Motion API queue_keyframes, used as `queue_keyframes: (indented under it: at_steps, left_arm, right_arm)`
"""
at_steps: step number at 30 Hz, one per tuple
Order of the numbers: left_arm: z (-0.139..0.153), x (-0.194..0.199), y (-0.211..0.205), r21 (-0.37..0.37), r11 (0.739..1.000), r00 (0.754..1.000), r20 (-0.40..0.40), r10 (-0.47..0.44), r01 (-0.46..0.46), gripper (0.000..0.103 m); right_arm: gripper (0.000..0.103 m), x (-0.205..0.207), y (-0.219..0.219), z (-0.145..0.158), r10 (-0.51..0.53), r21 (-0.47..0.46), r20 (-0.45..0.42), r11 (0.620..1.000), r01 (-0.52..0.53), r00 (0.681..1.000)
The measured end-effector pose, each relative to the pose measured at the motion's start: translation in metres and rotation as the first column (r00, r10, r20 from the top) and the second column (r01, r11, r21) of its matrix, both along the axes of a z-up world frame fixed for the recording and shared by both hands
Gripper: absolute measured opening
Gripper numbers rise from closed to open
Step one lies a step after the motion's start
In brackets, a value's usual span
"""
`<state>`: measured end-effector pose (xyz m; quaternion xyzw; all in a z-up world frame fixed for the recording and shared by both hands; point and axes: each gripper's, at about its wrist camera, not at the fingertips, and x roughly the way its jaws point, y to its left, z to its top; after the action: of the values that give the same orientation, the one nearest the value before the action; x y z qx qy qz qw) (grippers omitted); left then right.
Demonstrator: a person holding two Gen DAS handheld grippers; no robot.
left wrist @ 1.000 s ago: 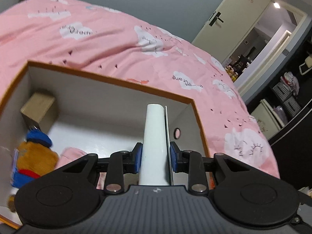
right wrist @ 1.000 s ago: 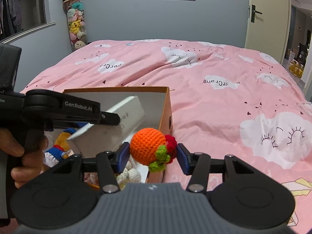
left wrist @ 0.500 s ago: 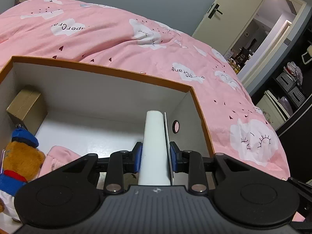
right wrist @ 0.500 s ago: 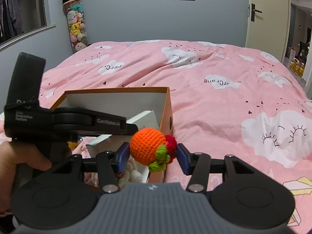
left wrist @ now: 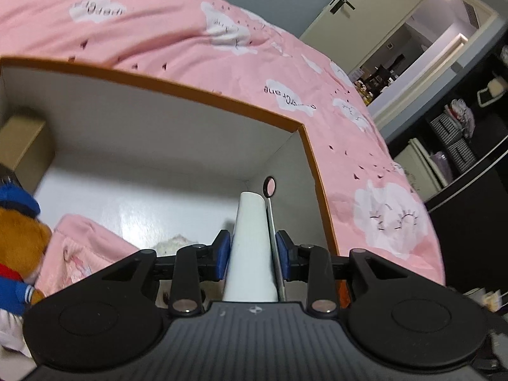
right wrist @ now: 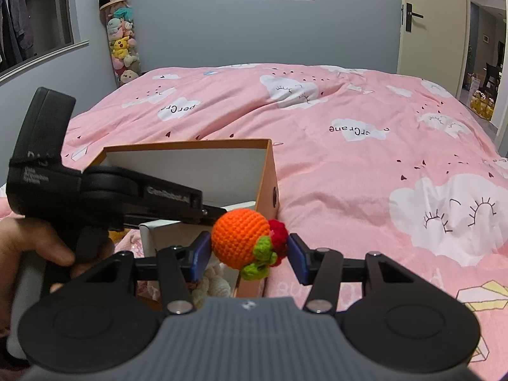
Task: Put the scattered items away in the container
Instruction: 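Lower the white box into the orange box with left tool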
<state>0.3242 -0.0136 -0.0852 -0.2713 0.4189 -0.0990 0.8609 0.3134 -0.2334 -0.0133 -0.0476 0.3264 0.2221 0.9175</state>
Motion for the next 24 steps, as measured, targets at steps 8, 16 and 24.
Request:
queue_keyframes:
  at_steps: [8, 16, 24]
  left_arm:
    - [0.002, 0.003, 0.008, -0.001, 0.999, 0.994, -0.101, -0.034, 0.034, 0.035]
    - [0.006, 0.009, 0.01, -0.058, 0.998, 0.993, -0.118, 0.028, -0.035, 0.034]
    - [0.002, 0.01, 0.0, -0.071, 0.987, 0.985, -0.111, 0.132, -0.141, 0.034]
  right_arm:
    - [0.055, -0.002, -0.004, 0.0, -0.004, 0.005, -0.002, 1.0, 0.004, 1.0]
    - [0.055, -0.003, -0.005, 0.0, -0.003, 0.009, 0.0, 1.0, 0.003, 1.0]
    - [0.055, -0.002, -0.005, 0.001, 0.003, -0.004, -0.001, 1.0, -0.003, 1.0]
